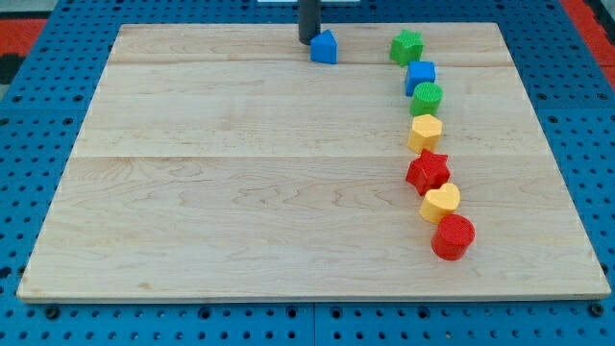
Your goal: Push green star slightly towards down
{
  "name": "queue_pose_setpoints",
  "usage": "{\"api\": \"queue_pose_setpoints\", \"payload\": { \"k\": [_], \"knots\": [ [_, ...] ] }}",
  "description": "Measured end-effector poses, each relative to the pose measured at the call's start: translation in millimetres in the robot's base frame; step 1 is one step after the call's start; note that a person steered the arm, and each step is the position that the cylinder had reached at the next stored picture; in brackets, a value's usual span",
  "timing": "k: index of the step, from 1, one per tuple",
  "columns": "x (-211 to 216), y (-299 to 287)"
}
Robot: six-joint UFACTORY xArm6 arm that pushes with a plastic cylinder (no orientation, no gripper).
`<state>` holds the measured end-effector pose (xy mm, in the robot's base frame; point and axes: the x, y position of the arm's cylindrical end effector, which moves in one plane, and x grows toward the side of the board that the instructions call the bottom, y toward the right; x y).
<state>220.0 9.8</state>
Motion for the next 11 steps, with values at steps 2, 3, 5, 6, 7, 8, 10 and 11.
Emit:
{"api": "queue_pose_setpoints", "payload": {
  "k": [2,3,5,6,7,8,10,11],
  "knots": [
    [-24,81],
    [-24,101],
    [-8,112],
    [-8,118],
    [-9,124],
    [-7,135],
    [10,138],
    [11,138]
  ]
}}
